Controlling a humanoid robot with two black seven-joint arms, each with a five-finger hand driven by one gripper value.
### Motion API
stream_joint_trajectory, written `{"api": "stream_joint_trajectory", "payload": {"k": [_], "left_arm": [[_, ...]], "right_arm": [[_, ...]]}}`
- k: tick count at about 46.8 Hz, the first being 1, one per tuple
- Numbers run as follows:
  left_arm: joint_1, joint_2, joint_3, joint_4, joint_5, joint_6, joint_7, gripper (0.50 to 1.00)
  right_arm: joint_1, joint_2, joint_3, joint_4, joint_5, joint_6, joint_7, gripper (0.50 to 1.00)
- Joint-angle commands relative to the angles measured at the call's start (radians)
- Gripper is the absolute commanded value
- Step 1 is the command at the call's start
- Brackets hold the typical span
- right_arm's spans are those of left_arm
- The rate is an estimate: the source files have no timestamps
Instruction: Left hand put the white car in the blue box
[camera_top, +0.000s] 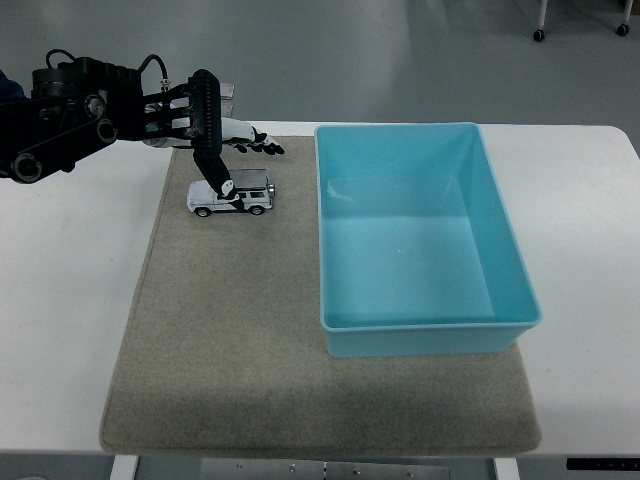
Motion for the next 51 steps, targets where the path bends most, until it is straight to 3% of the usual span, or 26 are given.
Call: {"api": "stream_joint_trajectory", "payload": {"k": [1,12,30,39,51], "left_arm": [[0.000,-0.003,-0.001,0.000,0.006,0.000,0.035,0.996],[0.012,-0.017,0.002,-0.002,0.011,0.078,0.067,0.994],[0.020,-0.043,0.023,0.006,0.026,0.120,0.075,0.977],[0.021,-0.044,0.035,0.008,0.026,0.144,0.076,0.926],[0.034,-0.057,0.038,0.009,0.026,0.148,0.078,0.821]], "right_arm": [[0.000,0.000,0.000,0.000,0.000,0.000,0.000,0.936],[0.000,0.000,0.000,0.000,0.000,0.000,0.000,0.936],[0.000,0.000,0.000,0.000,0.000,0.000,0.000,0.936],[0.000,0.000,0.000,0.000,0.000,0.000,0.000,0.936],[0.000,0.000,0.000,0.000,0.000,0.000,0.000,0.936]]}}
